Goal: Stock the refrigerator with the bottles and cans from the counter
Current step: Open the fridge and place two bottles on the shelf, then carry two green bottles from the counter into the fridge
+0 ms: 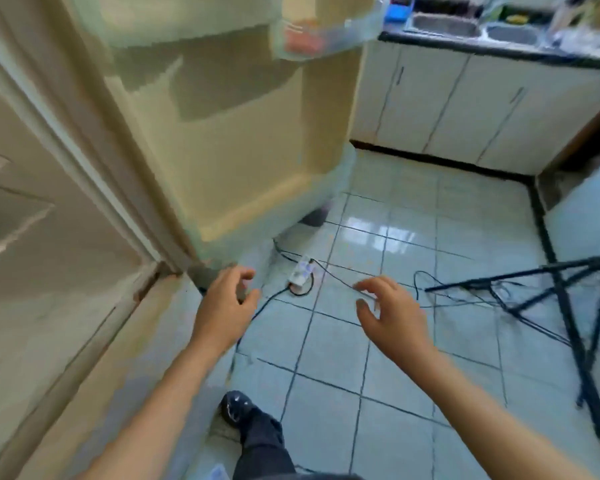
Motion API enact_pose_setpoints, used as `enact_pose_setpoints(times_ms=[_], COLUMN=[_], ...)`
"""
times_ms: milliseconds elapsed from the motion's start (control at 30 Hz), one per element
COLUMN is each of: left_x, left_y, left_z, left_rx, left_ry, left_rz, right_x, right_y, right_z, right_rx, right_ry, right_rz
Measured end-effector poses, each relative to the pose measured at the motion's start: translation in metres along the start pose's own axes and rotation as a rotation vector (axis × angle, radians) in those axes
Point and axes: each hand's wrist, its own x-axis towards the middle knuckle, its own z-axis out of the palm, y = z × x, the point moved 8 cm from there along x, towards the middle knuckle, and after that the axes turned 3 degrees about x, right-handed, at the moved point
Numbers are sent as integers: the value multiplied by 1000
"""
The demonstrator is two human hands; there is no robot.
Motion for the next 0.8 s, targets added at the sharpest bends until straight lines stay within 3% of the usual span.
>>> enact_pose_setpoints(times_ms=[200,433,633,800], left_x=[-71,-159,-201,-232], left_y=[57,109,179,266], left_z=[180,331,456,560], left_rx=[123,329,502,565], left_ry=[-542,-1035,-1275,-1377], left_rz=[-5,38,171,246], right_x=[-159,-341,-478,-574], right_y=[201,314,371,395], right_z=[-48,-74,-103,-134], right_rx=[99,297,374,469], right_ry=[36,206,296,404], right_rz=[721,1274,1649,1973])
